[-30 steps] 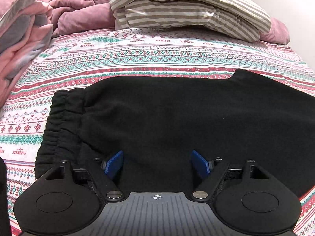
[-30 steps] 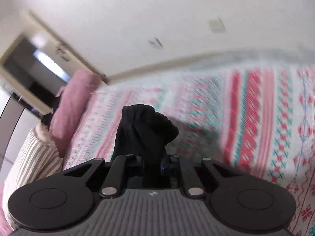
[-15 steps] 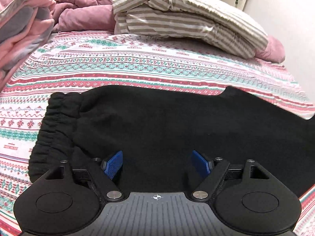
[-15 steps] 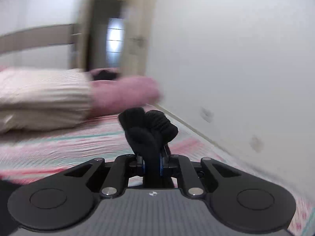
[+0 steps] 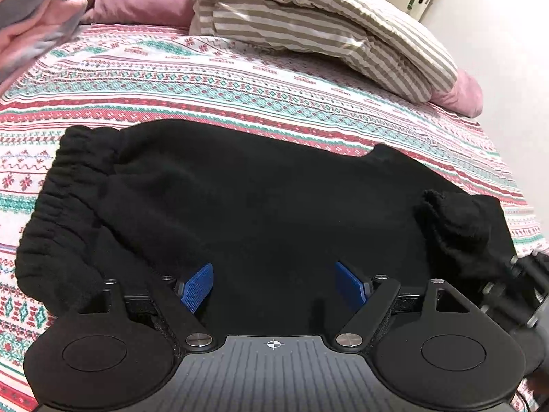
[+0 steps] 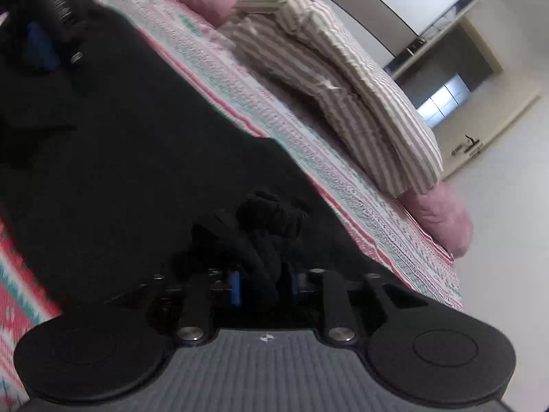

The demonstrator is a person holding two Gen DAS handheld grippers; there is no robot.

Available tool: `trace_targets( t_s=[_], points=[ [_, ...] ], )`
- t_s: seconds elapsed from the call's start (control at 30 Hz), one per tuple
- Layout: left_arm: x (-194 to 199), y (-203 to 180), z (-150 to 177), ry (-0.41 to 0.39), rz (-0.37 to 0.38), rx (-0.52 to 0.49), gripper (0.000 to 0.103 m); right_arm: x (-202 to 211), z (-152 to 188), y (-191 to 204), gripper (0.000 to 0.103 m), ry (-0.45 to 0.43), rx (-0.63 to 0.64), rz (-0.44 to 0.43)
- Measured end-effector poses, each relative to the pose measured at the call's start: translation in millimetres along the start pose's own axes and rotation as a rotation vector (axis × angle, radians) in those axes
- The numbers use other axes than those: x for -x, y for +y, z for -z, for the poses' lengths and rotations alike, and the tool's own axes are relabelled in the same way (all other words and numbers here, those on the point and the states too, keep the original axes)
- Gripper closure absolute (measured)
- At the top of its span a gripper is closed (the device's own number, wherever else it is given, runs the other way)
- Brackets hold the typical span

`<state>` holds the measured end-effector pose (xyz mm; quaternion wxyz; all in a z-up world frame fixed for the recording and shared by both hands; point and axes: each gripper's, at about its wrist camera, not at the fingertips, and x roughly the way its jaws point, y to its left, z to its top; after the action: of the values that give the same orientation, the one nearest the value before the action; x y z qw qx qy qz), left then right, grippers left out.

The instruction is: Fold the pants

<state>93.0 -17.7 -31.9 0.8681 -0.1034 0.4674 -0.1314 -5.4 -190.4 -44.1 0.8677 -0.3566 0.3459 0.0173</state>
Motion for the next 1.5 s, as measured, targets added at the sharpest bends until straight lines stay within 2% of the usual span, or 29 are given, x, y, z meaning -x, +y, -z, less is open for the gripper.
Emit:
trace_targets(
  t_s=[0.1, 0.17, 0.27, 0.33, 0.37, 0.4, 0.53, 0.63, 0.77, 0.93, 1.13, 1.17, 1.2, 1.23, 1.33, 1.4, 1.5],
  points=[
    [-3, -2, 2, 0.012, 0.013, 0.001, 0.024, 4, 3, -11, 0.010, -0.007, -0.042, 0.000],
    [-5, -6, 4, 0.024, 0.031, 0.000, 0.024, 1, 3, -15, 0.008, -0.025, -0.038, 0.014],
    [-9, -12, 7, 0.038, 0.068, 0.004, 0.024, 2, 3, -3, 0.007, -0.062, 0.040, 0.030],
    [-12, -13, 8, 0.048, 0.107, 0.036, 0.023, -6, -2, 9, 0.012, -0.060, 0.080, 0.015],
    [-13, -12, 9, 0.052, 0.128, 0.063, 0.021, -7, -3, 10, 0.033, -0.056, 0.071, -0.002],
    [-14, -9, 9, 0.055, 0.162, 0.113, 0.019, -5, -6, 10, 0.045, -0.056, 0.042, -0.030],
    [-22, 10, 13, 0.097, 0.352, 0.389, 0.015, 15, -20, 14, 0.047, -0.147, -0.058, -0.037],
    [-29, 17, 16, 0.114, 0.441, 0.518, 0.014, 30, -33, 31, 0.048, -0.210, -0.081, -0.069],
    [-37, 19, 15, 0.124, 0.512, 0.567, 0.007, 43, -45, 60, 0.048, -0.263, -0.058, -0.069],
    [-40, 33, 14, 0.111, 0.567, 0.665, 0.006, 53, -51, 83, 0.048, -0.303, -0.035, -0.100],
    [-40, 25, 9, 0.114, 0.574, 0.617, 0.007, 60, -57, 100, 0.048, -0.319, -0.004, -0.107],
    [-38, 22, 7, 0.105, 0.550, 0.586, 0.010, 60, -57, 102, 0.048, -0.316, 0.005, -0.101],
    [-35, 19, 5, 0.094, 0.514, 0.537, 0.030, 60, -56, 104, 0.047, -0.313, 0.013, -0.098],
    [-33, 17, 3, 0.087, 0.484, 0.499, 0.055, 57, -56, 102, 0.047, -0.298, 0.020, -0.114],
    [-33, 22, -3, 0.103, 0.439, 0.453, 0.081, 59, -54, 97, 0.037, -0.294, 0.000, -0.137],
    [-30, 26, -8, 0.082, 0.438, 0.423, 0.083, 64, -54, 93, 0.023, -0.301, -0.005, -0.154],
    [-19, 24, -18, 0.026, 0.381, 0.321, 0.084, 68, -51, 86, 0.011, -0.294, -0.016, -0.201]
  ],
)
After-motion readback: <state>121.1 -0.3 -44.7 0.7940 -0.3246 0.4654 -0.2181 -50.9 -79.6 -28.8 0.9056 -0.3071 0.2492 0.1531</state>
